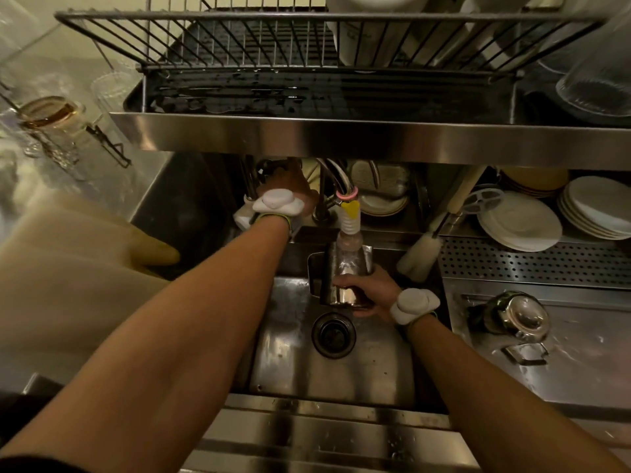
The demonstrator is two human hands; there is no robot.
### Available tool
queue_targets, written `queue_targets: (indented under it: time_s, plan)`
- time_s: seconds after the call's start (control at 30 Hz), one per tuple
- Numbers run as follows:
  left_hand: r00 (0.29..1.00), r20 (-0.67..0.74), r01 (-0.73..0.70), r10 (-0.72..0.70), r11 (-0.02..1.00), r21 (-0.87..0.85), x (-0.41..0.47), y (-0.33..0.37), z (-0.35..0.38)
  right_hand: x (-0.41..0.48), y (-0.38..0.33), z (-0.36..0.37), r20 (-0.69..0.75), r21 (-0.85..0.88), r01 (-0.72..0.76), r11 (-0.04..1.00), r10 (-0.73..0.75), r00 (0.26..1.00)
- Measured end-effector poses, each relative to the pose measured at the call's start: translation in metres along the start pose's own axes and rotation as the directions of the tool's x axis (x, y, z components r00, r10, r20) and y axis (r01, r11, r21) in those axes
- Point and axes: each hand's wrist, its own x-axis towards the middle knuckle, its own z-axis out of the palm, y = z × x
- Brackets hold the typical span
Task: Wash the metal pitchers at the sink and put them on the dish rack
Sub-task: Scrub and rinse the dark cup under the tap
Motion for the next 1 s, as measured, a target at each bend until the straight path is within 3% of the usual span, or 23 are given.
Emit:
queue_targets:
  time_s: [0.13, 0.27, 0.5, 1.0]
  plan:
    - [0.995, 0.095, -0.038, 0.031, 0.996, 0.077, 0.01, -0.011, 0.0, -0.003, 0.0, 0.001, 0.035, 0.047, 0.102, 0.994, -0.104, 0.994]
    - [0.999, 0.022, -0.035, 0.034, 0.999, 0.023, 0.012, -0.012, 0.002, -0.009, -0.003, -0.002, 0.067, 0.091, 0.169, 0.981, -0.176, 0.982]
    - [0.998, -0.061, -0.007, 0.01, 0.999, 0.05, 0.011, -0.014, 0.005, -0.007, 0.0, -0.003, 0.027, 0.061, 0.157, 0.986, -0.159, 0.987]
    - [0.998, -0.068, -0.001, 0.003, 0.999, 0.036, 0.007, -0.018, 0.008, -0.005, 0.002, -0.006, 0.006, 0.013, 0.09, 0.996, -0.09, 0.996]
